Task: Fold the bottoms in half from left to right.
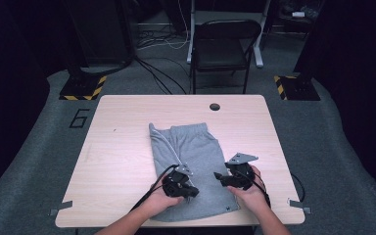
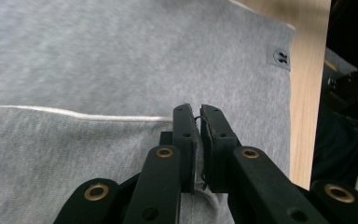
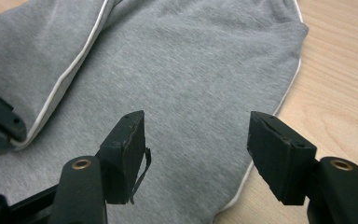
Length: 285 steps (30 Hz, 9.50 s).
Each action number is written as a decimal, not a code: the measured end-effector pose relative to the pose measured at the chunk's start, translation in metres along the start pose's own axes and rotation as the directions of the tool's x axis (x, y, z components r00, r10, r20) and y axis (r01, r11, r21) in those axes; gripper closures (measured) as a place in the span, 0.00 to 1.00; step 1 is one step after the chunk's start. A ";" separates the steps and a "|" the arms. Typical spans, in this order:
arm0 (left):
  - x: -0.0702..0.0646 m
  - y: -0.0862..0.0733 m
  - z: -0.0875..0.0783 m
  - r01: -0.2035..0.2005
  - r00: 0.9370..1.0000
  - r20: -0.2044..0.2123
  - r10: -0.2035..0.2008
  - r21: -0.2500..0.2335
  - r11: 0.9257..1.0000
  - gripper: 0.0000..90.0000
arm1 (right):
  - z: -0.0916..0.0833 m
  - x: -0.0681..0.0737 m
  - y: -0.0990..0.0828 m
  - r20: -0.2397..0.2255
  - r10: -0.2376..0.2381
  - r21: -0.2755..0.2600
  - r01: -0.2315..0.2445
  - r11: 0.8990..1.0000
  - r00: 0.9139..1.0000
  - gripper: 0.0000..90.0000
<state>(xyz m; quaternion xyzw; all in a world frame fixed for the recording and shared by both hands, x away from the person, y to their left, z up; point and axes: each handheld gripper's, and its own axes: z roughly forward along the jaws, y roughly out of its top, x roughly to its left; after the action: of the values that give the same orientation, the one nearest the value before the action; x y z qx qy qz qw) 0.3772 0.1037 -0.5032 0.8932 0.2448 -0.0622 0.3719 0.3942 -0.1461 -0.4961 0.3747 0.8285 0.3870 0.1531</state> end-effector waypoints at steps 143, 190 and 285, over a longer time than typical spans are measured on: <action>0.172 0.005 -0.102 0.368 0.729 -0.491 -0.477 -0.307 0.878 0.83 | 0.033 0.118 0.002 -0.235 -0.277 0.057 0.298 0.953 0.932 0.70; 0.154 0.045 -0.182 0.234 0.753 -0.448 -0.482 -0.502 0.832 0.90 | -0.020 0.153 0.062 -0.352 -0.377 -0.237 0.308 0.921 0.857 0.89; 0.164 0.130 0.010 0.237 0.844 -0.379 -0.378 -0.369 0.899 0.55 | -0.054 0.041 -0.048 0.051 0.094 0.108 -0.099 0.989 0.994 0.83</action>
<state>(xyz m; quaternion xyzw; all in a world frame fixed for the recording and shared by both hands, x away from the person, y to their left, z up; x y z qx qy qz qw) 0.5841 0.0826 -0.4757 0.7629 0.4709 0.1215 0.4259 0.3134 -0.1645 -0.4961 0.4309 0.8258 0.3390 0.1320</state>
